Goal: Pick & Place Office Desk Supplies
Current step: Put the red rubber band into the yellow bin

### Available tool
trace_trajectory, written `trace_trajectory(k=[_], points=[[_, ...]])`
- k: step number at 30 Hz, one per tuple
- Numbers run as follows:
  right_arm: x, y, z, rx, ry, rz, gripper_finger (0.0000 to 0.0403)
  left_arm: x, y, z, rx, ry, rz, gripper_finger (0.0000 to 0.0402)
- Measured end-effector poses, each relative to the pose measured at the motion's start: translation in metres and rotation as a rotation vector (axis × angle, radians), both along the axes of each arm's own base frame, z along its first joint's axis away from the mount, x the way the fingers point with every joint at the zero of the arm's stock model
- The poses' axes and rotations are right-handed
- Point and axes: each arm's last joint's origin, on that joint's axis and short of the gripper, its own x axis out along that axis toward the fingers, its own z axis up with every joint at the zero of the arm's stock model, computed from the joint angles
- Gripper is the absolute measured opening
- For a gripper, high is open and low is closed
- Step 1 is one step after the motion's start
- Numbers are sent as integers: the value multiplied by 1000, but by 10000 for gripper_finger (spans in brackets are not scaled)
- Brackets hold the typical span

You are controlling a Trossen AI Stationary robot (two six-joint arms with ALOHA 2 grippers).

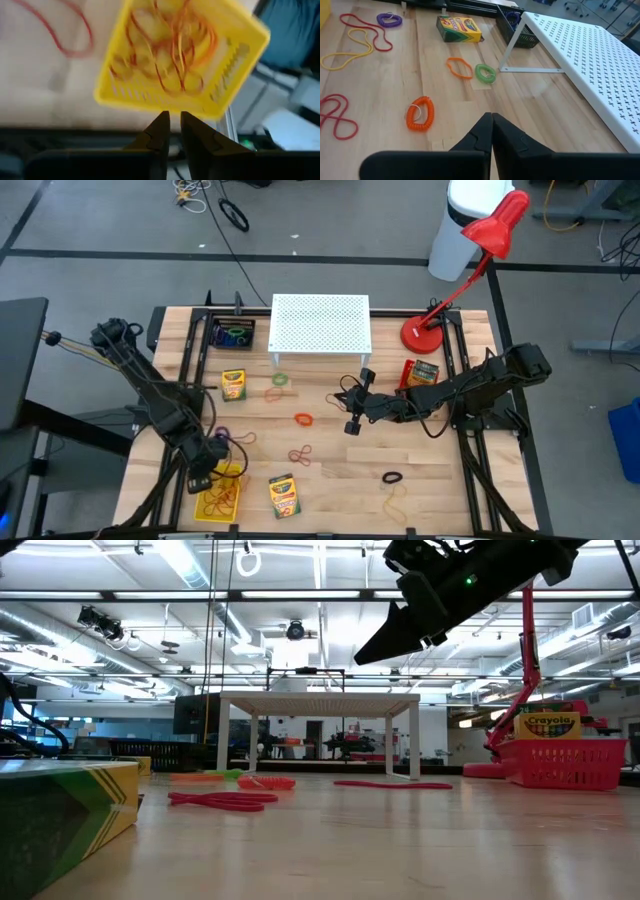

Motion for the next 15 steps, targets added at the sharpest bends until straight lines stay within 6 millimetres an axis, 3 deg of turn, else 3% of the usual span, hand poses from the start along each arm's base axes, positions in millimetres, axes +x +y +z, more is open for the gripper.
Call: trace_trajectory(k=[6, 11, 15], points=[[0, 0, 0, -3, 2, 2, 17, -5, -9, 10, -61, 36, -42, 8], [0, 0, 0, 0, 4, 11, 17, -1, -11, 18, 9, -90, 45, 7], [0, 0, 0, 1, 5, 12, 17, 6, -8, 19, 14, -110, 174, 36]])
